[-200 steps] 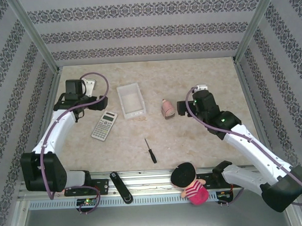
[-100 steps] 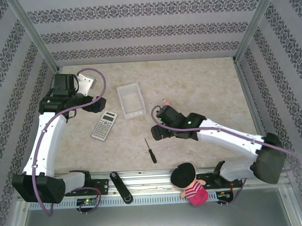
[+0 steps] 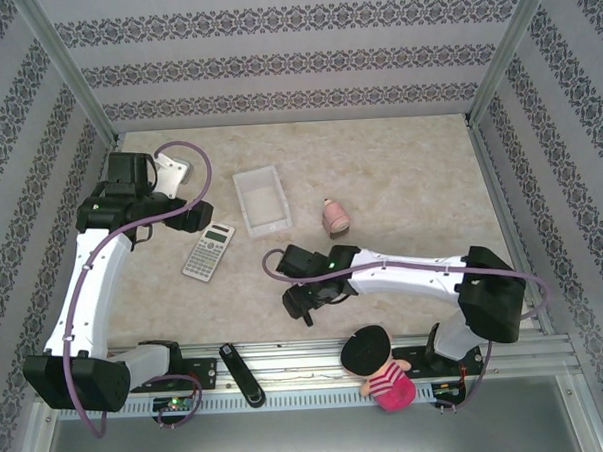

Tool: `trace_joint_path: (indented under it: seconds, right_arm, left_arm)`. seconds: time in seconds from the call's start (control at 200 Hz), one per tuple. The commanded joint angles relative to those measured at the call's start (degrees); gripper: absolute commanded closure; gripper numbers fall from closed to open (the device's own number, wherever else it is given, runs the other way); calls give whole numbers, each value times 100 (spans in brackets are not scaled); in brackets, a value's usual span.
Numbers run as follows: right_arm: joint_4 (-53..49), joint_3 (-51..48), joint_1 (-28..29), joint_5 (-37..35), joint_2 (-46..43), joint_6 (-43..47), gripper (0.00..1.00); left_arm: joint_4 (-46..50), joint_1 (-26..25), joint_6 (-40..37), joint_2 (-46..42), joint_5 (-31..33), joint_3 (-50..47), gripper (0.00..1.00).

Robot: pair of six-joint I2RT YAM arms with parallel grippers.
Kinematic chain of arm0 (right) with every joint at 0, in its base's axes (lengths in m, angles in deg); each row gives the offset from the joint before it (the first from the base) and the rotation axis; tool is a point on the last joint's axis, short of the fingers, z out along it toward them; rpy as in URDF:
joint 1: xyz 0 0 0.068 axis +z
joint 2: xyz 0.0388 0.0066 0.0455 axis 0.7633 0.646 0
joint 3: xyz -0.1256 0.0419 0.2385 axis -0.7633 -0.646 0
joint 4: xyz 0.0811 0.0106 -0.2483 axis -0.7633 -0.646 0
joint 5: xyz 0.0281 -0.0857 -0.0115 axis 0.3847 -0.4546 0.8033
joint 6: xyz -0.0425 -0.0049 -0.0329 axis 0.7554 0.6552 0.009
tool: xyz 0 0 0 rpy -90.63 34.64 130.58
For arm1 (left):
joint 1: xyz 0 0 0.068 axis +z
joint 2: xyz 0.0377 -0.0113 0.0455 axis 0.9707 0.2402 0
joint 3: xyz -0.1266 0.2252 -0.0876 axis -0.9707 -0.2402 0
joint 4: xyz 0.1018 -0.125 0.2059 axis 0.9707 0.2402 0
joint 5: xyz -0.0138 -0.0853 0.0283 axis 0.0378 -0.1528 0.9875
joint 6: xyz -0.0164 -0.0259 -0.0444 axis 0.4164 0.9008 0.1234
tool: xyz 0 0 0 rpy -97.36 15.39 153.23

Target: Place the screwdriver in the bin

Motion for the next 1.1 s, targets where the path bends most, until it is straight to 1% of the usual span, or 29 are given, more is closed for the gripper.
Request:
trace_joint_path:
  seconds: [0.0,0.19,0.38,0.525,0.574,0.694,0.784,0.919,0.984,1.054,1.099]
  right_arm:
    - [73,-47,189,-38,325,-420,33]
    - [98,1,319,-223,844,-810,39]
    - [112,-58,321,-409,1003,-1006,46]
    - [109,-70,340,-426,1146,-1085,47]
    - [96,-80,356,-440,1185,-1088,51]
    - [-24,-33,392,-553,1291,-1074,52]
    - [-85,-8,424,-649,1319,-1070,58]
    - [-116,-8,479,-744,1336,-1070,63]
    - [-107,-26,500,-758,1336,-1061,71]
    - [-109,-29,529,-831,1319,-1070,72]
    - [-82,-34,551,-884,1292,-1053,75]
  left_arm:
    - [118,-59,151,-104,-150,-118,1]
    - [100,-59,233,-104,-213,-115,1]
    - [99,-59,280,-136,-259,-98,1]
    - [118,-59,324,-151,-318,-123,1]
    - [113,-59,323,-173,-305,-136,1]
    - [121,-59,310,-188,-302,-163,1]
    - [125,-59,318,-198,-301,-168,1]
    - [136,-59,331,-213,-323,-186,1]
    - [135,-59,334,-217,-317,-195,1]
    - [119,-59,345,-235,-302,-215,1]
    - [92,-62,349,-251,-286,-238,1]
